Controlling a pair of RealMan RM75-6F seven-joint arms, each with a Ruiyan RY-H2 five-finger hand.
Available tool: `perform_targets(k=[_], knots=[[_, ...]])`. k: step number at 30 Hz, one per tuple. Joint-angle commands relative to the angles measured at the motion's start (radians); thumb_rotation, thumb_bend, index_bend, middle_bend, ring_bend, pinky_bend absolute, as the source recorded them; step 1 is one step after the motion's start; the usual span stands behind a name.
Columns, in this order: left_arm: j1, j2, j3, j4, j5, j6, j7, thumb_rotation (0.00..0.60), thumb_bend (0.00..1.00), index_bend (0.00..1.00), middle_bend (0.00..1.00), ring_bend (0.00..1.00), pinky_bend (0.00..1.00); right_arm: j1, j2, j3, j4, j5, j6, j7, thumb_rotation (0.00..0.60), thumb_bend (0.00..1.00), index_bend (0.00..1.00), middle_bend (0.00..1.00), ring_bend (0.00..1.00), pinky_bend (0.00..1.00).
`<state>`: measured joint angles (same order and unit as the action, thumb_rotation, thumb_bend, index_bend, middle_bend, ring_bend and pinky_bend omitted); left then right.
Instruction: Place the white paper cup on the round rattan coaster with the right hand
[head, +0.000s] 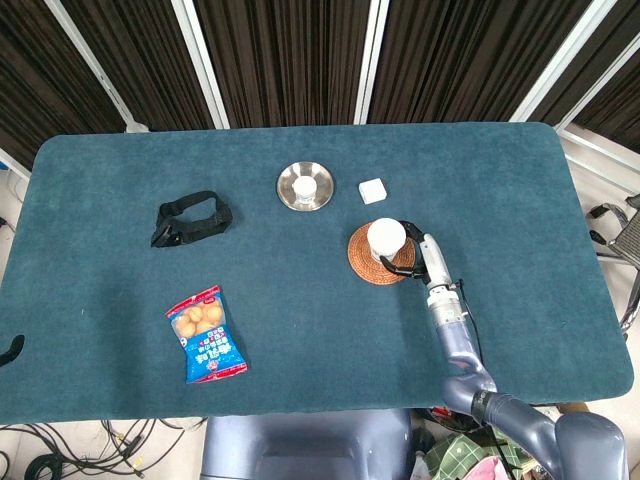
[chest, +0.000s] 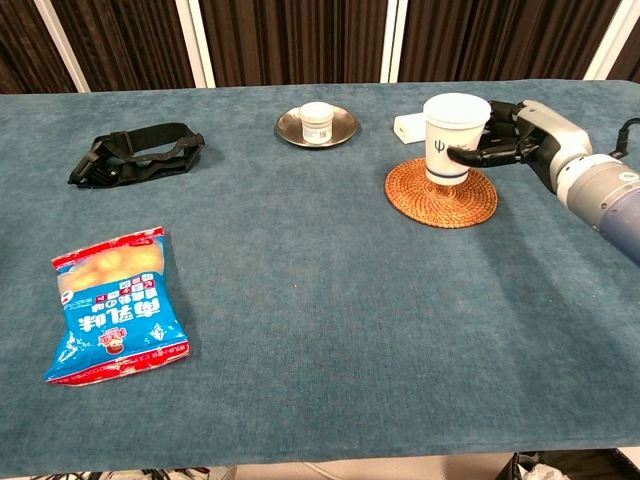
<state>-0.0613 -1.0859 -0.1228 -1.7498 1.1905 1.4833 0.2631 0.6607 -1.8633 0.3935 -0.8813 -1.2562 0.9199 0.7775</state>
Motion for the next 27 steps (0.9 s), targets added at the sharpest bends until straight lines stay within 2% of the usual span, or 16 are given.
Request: perform_targets(k=[1, 11, 17, 19, 24, 27], knots=[[0.000, 0.000, 0.000, -0.001, 0.000, 0.000, 0.000, 0.600, 0.26, 0.00, 0.03, 0.00, 0.00, 0.012, -0.015, 0.001, 0.030, 0.014, -0.024, 0.005, 0.600, 0.20, 0.33, 0.29, 0.28, 0.13], [0.002, 0.001, 0.001, -0.005, -0.003, 0.002, 0.002, 0.600, 0.26, 0.00, 0.03, 0.00, 0.00, 0.023, -0.053, -0.002, 0.099, 0.018, -0.026, 0.043, 0.600, 0.20, 0.33, 0.28, 0.27, 0.13], [0.002, 0.002, 0.002, -0.004, -0.003, 0.001, 0.003, 0.600, 0.26, 0.00, 0.03, 0.00, 0.00, 0.026, -0.070, -0.024, 0.134, 0.002, -0.027, 0.053, 0.600, 0.18, 0.32, 0.26, 0.25, 0.13], [0.002, 0.002, 0.002, -0.004, -0.003, 0.002, 0.003, 0.600, 0.26, 0.00, 0.03, 0.00, 0.00, 0.028, -0.077, -0.029, 0.148, -0.003, -0.024, 0.057, 0.600, 0.16, 0.27, 0.22, 0.21, 0.13], [0.001, 0.002, 0.002, -0.003, -0.005, 0.000, 0.004, 0.600, 0.26, 0.00, 0.03, 0.00, 0.00, 0.034, -0.074, -0.048, 0.155, -0.025, -0.036, 0.086, 0.600, 0.08, 0.04, 0.03, 0.05, 0.12], [0.000, 0.001, 0.002, -0.003, -0.005, -0.002, 0.005, 0.600, 0.26, 0.00, 0.03, 0.00, 0.00, 0.032, -0.061, -0.069, 0.152, -0.049, -0.033, 0.093, 0.600, 0.04, 0.00, 0.00, 0.01, 0.11]])
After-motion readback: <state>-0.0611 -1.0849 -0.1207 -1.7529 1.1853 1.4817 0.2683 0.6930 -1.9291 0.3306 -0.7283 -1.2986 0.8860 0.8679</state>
